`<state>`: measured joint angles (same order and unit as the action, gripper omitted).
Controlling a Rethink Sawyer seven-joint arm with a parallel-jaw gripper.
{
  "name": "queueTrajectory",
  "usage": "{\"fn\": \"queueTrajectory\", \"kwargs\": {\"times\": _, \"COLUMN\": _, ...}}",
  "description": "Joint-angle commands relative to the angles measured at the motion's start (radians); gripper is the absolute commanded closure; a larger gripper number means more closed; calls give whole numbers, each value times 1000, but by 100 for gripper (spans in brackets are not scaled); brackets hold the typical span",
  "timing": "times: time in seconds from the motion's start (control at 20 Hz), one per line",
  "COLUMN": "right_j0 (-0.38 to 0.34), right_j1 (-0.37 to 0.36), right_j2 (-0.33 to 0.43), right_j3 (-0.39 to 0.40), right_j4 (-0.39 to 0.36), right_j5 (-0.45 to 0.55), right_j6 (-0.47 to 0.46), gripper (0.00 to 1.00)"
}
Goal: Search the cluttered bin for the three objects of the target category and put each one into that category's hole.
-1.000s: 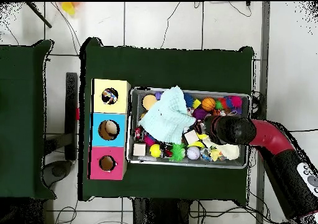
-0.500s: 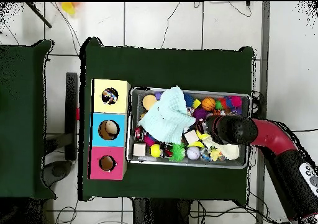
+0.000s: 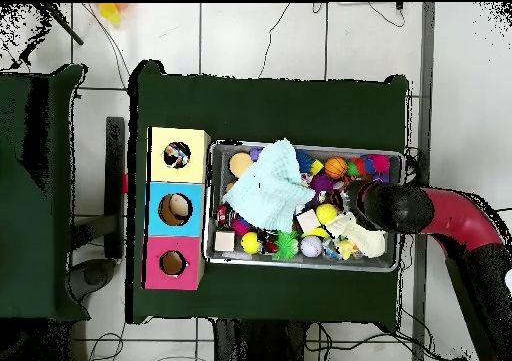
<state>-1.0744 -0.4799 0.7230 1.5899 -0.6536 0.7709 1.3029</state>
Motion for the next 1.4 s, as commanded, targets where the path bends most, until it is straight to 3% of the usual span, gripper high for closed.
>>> {"fn": "queueTrajectory", "kwargs": {"times": 0.05, "right_j0": 10, "right_j1": -46, "right_j2": -4, "right_j3": 8, "right_j4": 9, "right_j5": 51, "right_j6": -97, "gripper": 0}}
{"fn": "queueTrajectory", "kwargs": {"times": 0.8, "right_j0": 11, "right_j1": 122, "right_j2": -30, "right_j3": -91, "right_j4": -72, "right_j5": -53, "right_j6": -135, "gripper": 0}}
{"fn": "queueTrajectory", "kwargs": {"times": 1.4, "right_j0": 5, "right_j1": 95, "right_j2": -10, "right_j3": -115, "right_j4": -115, "right_j5": -78, "right_j6": -138, "gripper": 0}}
